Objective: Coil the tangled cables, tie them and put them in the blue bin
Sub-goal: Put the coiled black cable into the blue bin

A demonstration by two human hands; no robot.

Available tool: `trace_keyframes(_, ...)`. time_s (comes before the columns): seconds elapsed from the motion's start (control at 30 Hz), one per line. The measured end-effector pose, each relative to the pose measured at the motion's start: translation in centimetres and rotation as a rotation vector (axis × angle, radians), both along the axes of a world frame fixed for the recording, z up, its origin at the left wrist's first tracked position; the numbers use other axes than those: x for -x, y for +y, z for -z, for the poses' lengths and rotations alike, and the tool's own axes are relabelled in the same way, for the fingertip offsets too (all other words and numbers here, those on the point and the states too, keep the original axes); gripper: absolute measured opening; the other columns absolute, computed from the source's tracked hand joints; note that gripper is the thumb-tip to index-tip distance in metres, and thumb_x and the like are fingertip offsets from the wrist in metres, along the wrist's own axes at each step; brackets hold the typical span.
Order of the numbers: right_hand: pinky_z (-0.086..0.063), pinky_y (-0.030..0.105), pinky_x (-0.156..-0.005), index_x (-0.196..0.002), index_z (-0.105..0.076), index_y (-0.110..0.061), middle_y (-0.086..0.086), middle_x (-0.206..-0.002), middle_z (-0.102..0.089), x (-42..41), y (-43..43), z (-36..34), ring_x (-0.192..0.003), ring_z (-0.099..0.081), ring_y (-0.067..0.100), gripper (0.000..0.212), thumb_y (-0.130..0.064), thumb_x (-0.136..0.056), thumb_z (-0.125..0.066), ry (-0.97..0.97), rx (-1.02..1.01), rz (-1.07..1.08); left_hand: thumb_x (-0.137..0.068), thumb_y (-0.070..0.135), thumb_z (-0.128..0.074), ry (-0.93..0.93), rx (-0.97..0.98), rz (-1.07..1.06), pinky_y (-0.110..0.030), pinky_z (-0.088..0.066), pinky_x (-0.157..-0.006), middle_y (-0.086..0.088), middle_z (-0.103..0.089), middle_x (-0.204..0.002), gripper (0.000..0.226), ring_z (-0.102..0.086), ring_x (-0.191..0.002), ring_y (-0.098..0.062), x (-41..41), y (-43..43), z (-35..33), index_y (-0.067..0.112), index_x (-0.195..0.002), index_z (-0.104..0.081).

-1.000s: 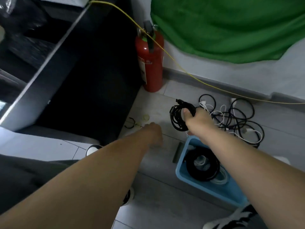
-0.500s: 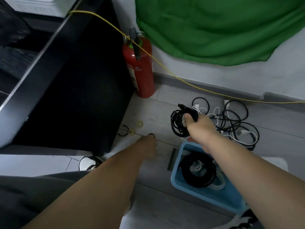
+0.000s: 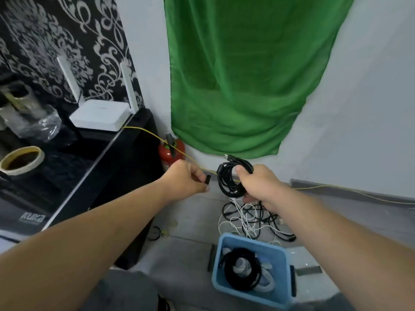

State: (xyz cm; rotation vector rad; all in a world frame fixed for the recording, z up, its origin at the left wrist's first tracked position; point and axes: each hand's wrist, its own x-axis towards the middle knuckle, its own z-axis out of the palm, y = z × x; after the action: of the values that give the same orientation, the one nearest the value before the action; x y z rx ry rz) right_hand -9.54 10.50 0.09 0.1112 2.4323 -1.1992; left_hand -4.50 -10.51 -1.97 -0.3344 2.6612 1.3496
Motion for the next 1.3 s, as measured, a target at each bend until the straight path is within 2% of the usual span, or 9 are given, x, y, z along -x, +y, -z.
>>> trace_keyframes(0.1, -0.063, 0.052, -0.076, -0.096, -0.065, -0.016, 0.01, -0.098, -0.072, -1.7, 0.4, -2.9, -0.081, -0.074, 0.032, 0.04, -0.055, -0.097, -0.054, 0.058, 0.038, -0.01, -0.083, 0.02, -0.082, 0.11, -0.112, 0.016, -0.026, -0.046, -0.058, 0.004, -0.063, -0.06, 0.018, -0.053, -0.056, -0.012, -1.7, 0.6, -4.9, 0.012, -0.074, -0.069)
trace_keyframes(0.2, -0.059, 0.043, -0.082, -0.103, -0.065, -0.018, 0.005, -0.101, -0.07, -2.6, 0.4, -4.6, -0.092, -0.069, 0.027, 0.049, -0.064, -0.087, -0.056, 0.114, 0.078, -0.01, -0.091, 0.023, -0.075, 0.195, -0.225, 0.044, -0.033, -0.046, -0.065, -0.011, -0.069, -0.073, 0.016, -0.053, -0.064, -0.015, -2.7, 1.6, -8.0, 0.012, -0.083, -0.068)
trace_keyframes(0.3, -0.047, 0.029, -0.072, -0.107, -0.064, -0.016, 0.002, -0.101, -0.068, -3.3, 0.8, -5.5, -0.092, -0.064, 0.02, 0.033, -0.047, -0.098, -0.06, 0.159, 0.106, -0.002, -0.096, 0.031, -0.069, 0.244, -0.31, 0.063, -0.037, -0.045, -0.071, -0.016, -0.076, -0.089, 0.015, -0.056, -0.072, -0.018, -3.2, 2.6, -9.2, 0.02, -0.087, -0.063)
trace_keyframes(0.4, -0.04, 0.026, -0.061, -0.1, -0.065, -0.016, 0.002, -0.097, -0.071, -3.2, 1.3, -5.5, -0.082, -0.063, 0.014, 0.027, -0.042, -0.099, -0.062, 0.202, 0.158, -0.002, -0.102, 0.029, -0.062, 0.26, -0.406, 0.054, -0.038, -0.04, -0.073, -0.012, -0.078, -0.088, 0.015, -0.052, -0.077, -0.023, -3.0, 3.5, -9.3, 0.015, -0.097, -0.057)
trace_keyframes(0.53, -0.049, 0.03, -0.066, -0.094, -0.066, -0.018, 0.001, -0.089, -0.073, -2.3, 1.6, -5.1, -0.08, -0.067, 0.019, 0.022, -0.04, -0.096, -0.066, 0.261, 0.133, -0.059, -0.101, 0.034, -0.061, 0.273, -0.439, 0.055, -0.046, -0.036, -0.069, -0.033, -0.069, -0.081, 0.013, -0.05, -0.072, -0.03, -1.3, 4.0, -8.8, 0.022, -0.098, -0.057)
trace_keyframes(0.73, -0.044, 0.017, -0.054, -0.084, -0.07, -0.016, -0.004, -0.073, -0.072, -0.8, 1.3, -5.4, -0.064, -0.063, 0.008, 0.023, -0.038, -0.091, -0.072, 0.326, 0.16, -0.102, -0.103, 0.026, -0.06, 0.284, -0.465, 0.081, -0.042, -0.046, -0.066, -0.013, -0.065, -0.057, 0.007, -0.06, -0.058, -0.028, 1.1, 4.6, -9.0, 0.023, -0.096, -0.058)
trace_keyframes(0.9, -0.041, 0.03, -0.059, -0.065, -0.066, -0.014, 0.0, -0.059, -0.065, 0.1, 1.2, -5.6, -0.057, -0.056, 0.014, 0.033, -0.032, -0.091, -0.074, 0.213, 0.326, -0.053, -0.105, 0.021, -0.057, 0.296, -0.483, 0.112, -0.039, -0.047, -0.062, -0.013, -0.063, -0.056, 0.007, -0.06, -0.053, -0.028, 2.4, 5.8, -8.9, 0.015, -0.103, -0.055)
trace_keyframes(1.07, -0.044, 0.034, -0.067, -0.073, -0.065, -0.013, 0.006, -0.064, -0.06, 0.7, 1.3, -5.7, -0.07, -0.059, 0.021, 0.023, -0.024, -0.089, -0.076, 0.045, 0.502, 0.017, -0.104, 0.025, -0.058, 0.257, -0.393, 0.101, -0.028, -0.043, -0.051, -0.005, -0.058, -0.051, 0.007, -0.051, -0.043, -0.021, 2.8, 5.9, -8.6, 0.019, -0.101, -0.061)
trace_keyframes(1.3, -0.049, 0.023, -0.053, -0.073, -0.061, -0.006, 0.009, -0.065, -0.062, 1.0, 1.1, -5.5, -0.064, -0.063, 0.019, 0.025, -0.014, -0.096, -0.066, -0.035, 0.65, -0.028, -0.1, 0.022, -0.065, 0.261, -0.5, -0.001, -0.029, -0.044, -0.054, -0.005, -0.059, -0.053, 0.008, -0.048, -0.046, -0.017, 3.1, 6.1, -8.2, 0.021, -0.1, -0.073)
